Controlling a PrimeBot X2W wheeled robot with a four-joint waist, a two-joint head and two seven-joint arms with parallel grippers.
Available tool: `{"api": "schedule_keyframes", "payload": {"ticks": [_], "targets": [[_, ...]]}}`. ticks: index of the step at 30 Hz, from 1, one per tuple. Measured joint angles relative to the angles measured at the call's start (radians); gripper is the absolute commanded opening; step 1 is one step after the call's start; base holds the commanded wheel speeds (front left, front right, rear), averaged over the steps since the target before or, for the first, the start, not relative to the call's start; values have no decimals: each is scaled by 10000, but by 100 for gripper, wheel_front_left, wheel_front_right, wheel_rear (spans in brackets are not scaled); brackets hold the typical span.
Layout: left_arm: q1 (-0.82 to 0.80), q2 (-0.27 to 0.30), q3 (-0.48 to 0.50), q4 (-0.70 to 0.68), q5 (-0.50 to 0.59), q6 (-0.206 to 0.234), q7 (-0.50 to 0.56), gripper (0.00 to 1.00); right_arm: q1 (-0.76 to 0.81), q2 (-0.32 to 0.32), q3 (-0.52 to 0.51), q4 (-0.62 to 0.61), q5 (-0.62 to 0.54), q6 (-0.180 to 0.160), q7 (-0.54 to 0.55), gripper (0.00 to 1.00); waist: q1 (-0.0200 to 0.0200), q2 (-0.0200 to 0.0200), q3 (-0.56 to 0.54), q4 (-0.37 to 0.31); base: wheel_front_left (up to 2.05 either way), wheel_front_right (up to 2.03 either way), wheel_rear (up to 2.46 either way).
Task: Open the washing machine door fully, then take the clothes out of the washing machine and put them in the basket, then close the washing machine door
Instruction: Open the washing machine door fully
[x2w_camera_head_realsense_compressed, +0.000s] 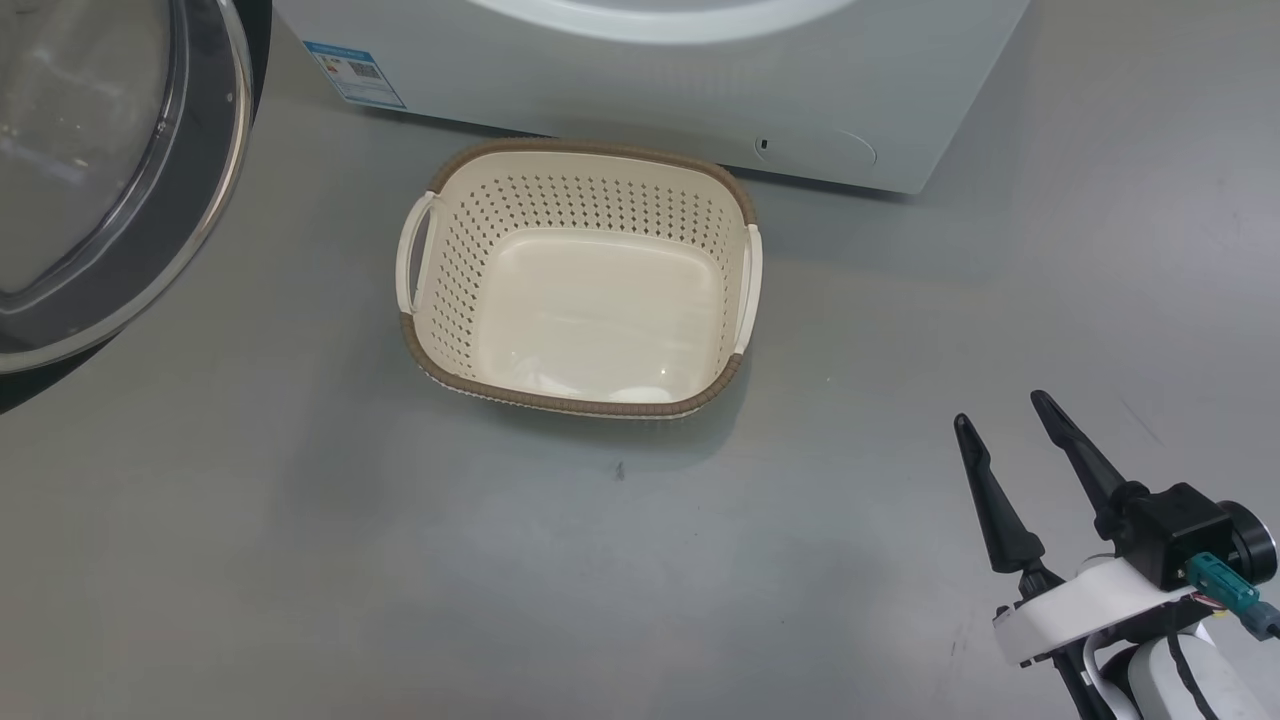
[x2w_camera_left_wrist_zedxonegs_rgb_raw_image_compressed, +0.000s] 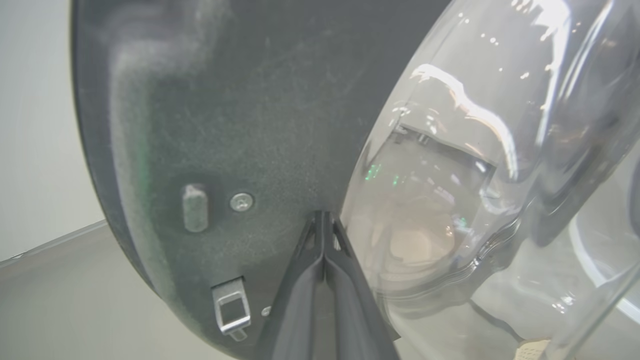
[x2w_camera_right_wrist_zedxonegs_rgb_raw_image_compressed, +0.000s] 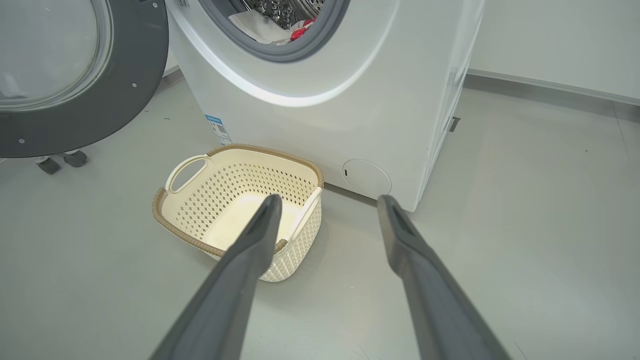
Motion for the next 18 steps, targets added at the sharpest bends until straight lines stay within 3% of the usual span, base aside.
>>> {"api": "schedule_keyframes", "payload": {"ticks": [9, 18], "targets": [[-25, -182, -267, 449, 138, -274, -251, 0, -7, 113, 35, 305, 8, 2, -19, 100, 0, 0, -431, 12, 0, 0, 0], [113, -828, -951, 506, 562, -723, -433, 0, -9, 441, 109, 673, 104, 6, -199, 100, -1, 0, -1186, 7, 0, 0, 0]]}}
